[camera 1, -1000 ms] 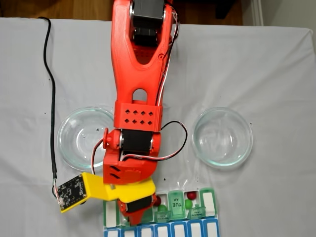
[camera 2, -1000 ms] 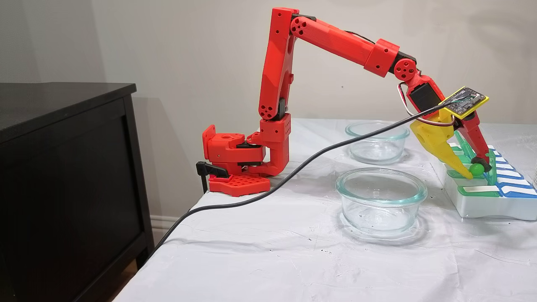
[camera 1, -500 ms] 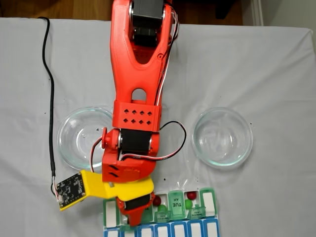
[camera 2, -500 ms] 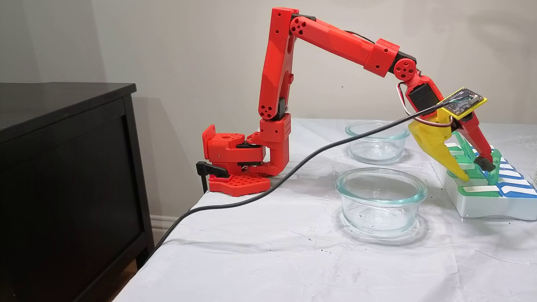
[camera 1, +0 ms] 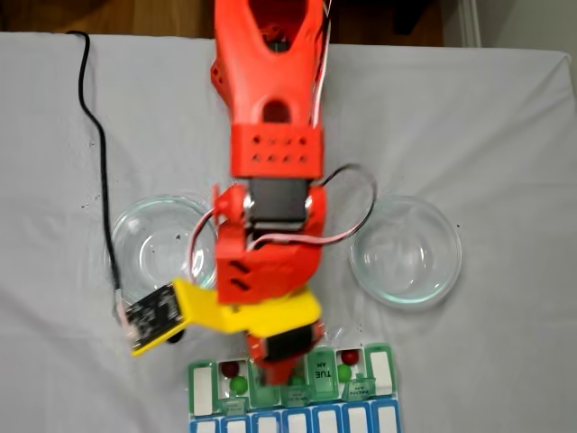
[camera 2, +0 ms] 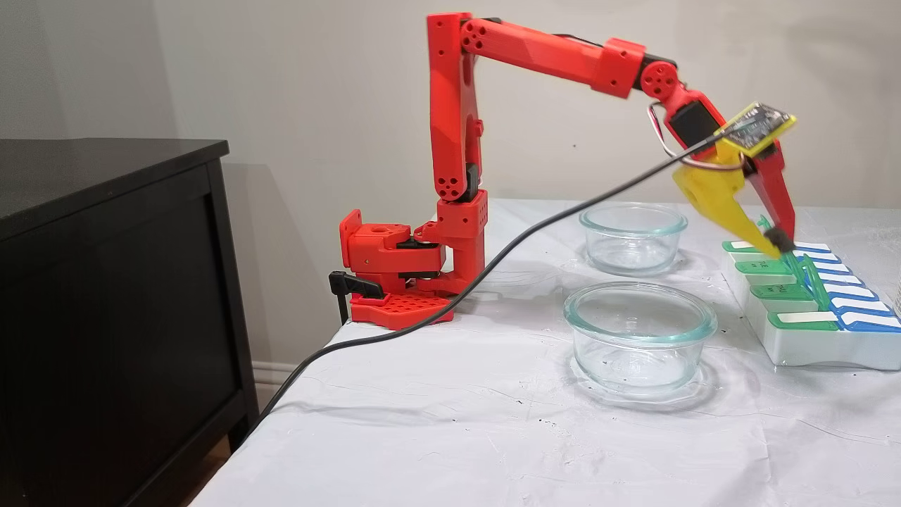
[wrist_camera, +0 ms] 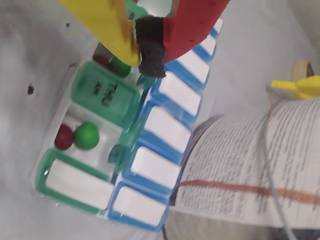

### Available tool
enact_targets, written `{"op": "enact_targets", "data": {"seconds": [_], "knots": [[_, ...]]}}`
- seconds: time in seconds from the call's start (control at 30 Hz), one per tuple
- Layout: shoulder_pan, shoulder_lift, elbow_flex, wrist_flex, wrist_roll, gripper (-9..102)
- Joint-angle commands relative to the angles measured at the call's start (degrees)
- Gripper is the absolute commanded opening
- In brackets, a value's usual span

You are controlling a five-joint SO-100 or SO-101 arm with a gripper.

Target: Sort medicines into box.

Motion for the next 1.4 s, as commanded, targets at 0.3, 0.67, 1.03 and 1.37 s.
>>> {"op": "enact_targets", "data": {"seconds": [0.3,0.67,1.03,1.37], "knots": [[-10.63,0.88,6.42,-26.10,8.26,0],[-11.43,-2.20,7.38,-29.00,10.72,0],[-12.74,-5.71,7.56,-24.96,10.28,0],[-13.97,-7.56,7.03,-17.05,10.55,0]]}}
